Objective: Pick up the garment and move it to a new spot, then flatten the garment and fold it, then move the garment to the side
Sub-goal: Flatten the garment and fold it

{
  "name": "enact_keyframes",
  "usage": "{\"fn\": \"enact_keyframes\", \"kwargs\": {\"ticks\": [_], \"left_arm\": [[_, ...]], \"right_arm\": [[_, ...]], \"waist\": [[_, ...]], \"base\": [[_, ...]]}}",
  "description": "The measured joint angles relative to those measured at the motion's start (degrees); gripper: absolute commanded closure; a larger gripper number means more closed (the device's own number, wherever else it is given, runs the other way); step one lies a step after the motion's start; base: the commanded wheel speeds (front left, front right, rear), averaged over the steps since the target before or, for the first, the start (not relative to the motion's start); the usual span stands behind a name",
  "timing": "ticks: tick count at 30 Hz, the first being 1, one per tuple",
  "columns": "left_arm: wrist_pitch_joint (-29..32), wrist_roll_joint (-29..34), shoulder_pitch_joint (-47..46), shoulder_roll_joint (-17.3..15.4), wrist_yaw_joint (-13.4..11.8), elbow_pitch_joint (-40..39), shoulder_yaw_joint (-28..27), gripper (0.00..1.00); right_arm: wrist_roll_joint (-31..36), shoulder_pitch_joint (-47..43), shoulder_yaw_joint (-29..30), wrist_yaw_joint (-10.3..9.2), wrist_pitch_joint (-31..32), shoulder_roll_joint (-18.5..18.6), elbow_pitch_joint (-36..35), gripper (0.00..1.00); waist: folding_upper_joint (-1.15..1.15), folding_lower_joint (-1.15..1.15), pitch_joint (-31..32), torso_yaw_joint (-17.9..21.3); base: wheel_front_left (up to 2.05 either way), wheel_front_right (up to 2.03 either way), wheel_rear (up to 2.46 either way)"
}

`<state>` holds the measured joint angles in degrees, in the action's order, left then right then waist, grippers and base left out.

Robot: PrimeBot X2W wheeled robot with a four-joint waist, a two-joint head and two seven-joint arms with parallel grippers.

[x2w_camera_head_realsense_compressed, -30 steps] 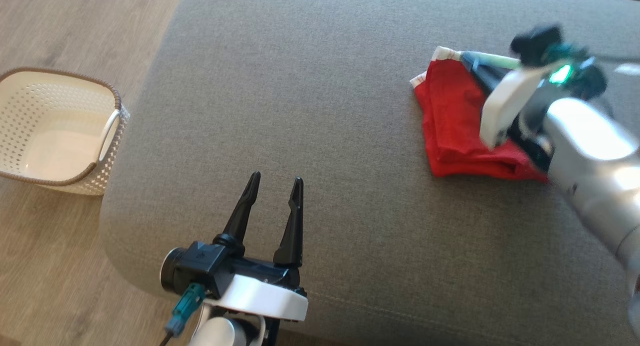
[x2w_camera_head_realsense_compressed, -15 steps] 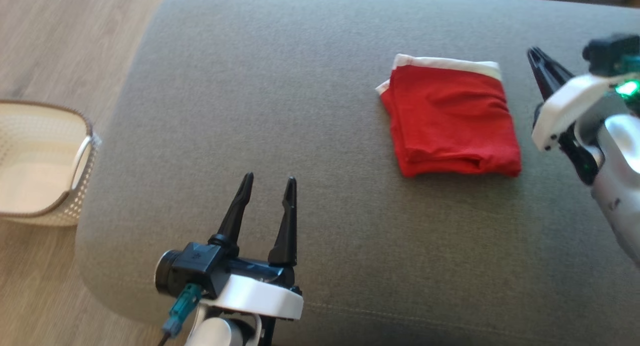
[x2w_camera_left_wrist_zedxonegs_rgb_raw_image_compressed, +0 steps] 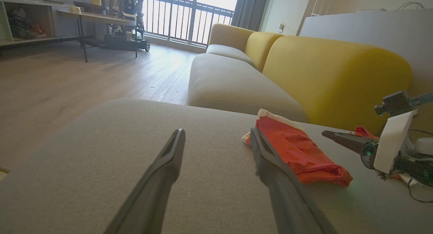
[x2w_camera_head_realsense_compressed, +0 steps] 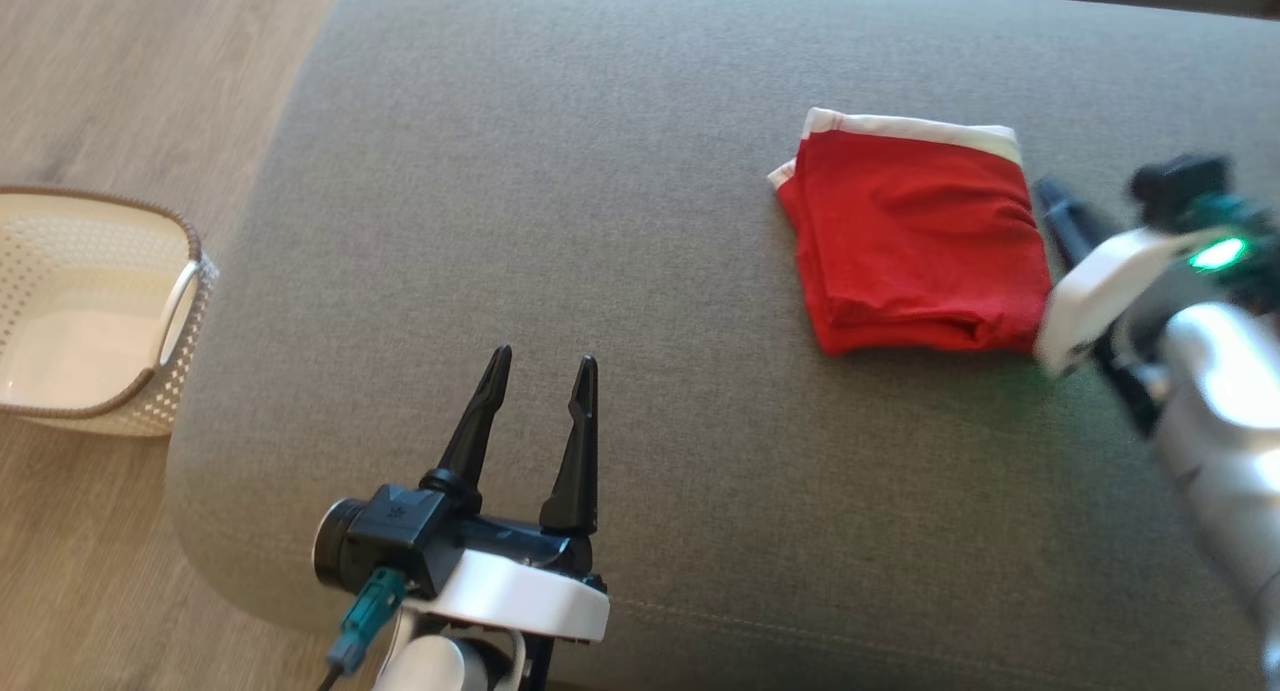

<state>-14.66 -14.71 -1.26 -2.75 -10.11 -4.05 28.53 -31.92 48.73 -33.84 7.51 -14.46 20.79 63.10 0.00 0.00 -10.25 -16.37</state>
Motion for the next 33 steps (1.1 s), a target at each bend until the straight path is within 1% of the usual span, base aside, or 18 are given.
{"fn": "enact_keyframes", "kwargs": {"ticks": [4, 8, 12, 14, 15, 16, 18, 20, 22, 25, 29, 31, 33], "left_arm": [[0.00, 0.00, 0.01, 0.00, -0.04, 0.00, -0.14, 0.00], [0.00, 0.02, 0.02, -0.01, -0.03, 0.02, -0.56, 0.00], [0.00, 0.54, 0.01, -0.01, 0.11, 0.14, -1.03, 0.00], [0.00, 0.83, 0.01, -0.01, 0.11, 0.30, -1.11, 0.00], [0.00, 1.05, 0.01, -0.01, 0.12, 0.32, -1.24, 0.00], [0.00, 1.14, 0.04, -0.01, 0.11, 0.32, -1.49, 0.00], [0.00, 1.53, 0.20, -0.02, 0.11, 0.32, -1.98, 0.00], [0.00, 1.54, 0.83, -0.01, 0.11, 0.29, -2.75, 0.00], [0.00, 1.80, 2.09, -0.03, 0.08, 0.23, -3.76, 0.00], [0.00, 2.11, 4.06, -0.07, -0.22, -0.43, -5.73, 0.00], [0.00, 3.02, 5.94, -0.07, -1.56, -1.86, -9.45, 0.00], [0.00, 4.21, 6.97, -0.08, -2.43, -2.74, -11.32, 0.00], [0.00, 5.30, 7.77, -0.08, -2.55, -3.18, -12.79, 0.00]], "right_arm": [[2.44, -5.45, 0.93, 0.00, 0.00, -3.76, -3.15, 1.00], [3.69, -10.67, 1.23, 0.00, 0.00, -8.14, -3.98, 1.00], [4.32, -12.02, -0.20, -0.01, -0.01, -12.21, -5.19, 1.00], [4.55, -12.15, -0.88, -0.01, 0.00, -13.74, -7.05, 1.00], [4.72, -12.52, -1.08, -0.01, 0.00, -14.35, -8.56, 0.93], [4.74, -13.12, -1.12, -0.01, 0.00, -14.86, -10.24, 0.76], [5.37, -14.77, -0.44, -0.01, 0.00, -15.48, -13.86, 0.00], [6.72, -16.86, 2.60, -0.01, 0.00, -15.56, -17.64, 0.00], [7.92, -19.14, 7.27, -0.01, 0.00, -15.55, -21.54, 0.00], [11.85, -23.09, 13.19, -0.01, 0.00, -15.61, -27.39, 0.00], [17.52, -30.34, 18.78, -0.01, 0.00, -15.88, -34.03, 0.00], [19.11, -33.95, 21.81, -0.01, 0.00, -16.38, -38.67, 0.00], [19.75, -36.87, 25.37, -0.01, -0.01, -17.01, -42.72, 0.00]], "waist": [[0.00, 0.00, -0.37, -0.62], [0.00, 0.00, -0.18, -0.31], [0.00, 0.00, 0.14, 0.54], [0.00, 0.00, 0.50, 0.99], [0.00, 0.00, 0.74, 1.26], [0.00, 0.00, 1.00, 1.58], [0.00, 0.00, 1.61, 2.40], [0.00, 0.00, 2.39, 3.33], [0.00, 0.00, 3.24, 4.34], [0.00, 0.00, 4.47, 6.09], [0.00, 0.00, 5.82, 8.35], [0.00, 0.00, 6.12, 9.48], [0.00, 0.00, 6.28, 10.44]], "base": [[0.00, 0.00, 0.00], [0.00, 0.00, 0.00], [0.00, 0.00, 0.00], [0.00, 0.00, 0.00], [0.00, 0.00, 0.00], [0.00, 0.00, 0.00], [0.00, 0.00, 0.00], [0.00, 0.00, 0.00], [0.00, 0.00, 0.00], [0.00, 0.00, 0.00], [0.00, 0.00, 0.00], [0.00, 0.00, 0.00], [0.00, 0.00, 0.00]]}}
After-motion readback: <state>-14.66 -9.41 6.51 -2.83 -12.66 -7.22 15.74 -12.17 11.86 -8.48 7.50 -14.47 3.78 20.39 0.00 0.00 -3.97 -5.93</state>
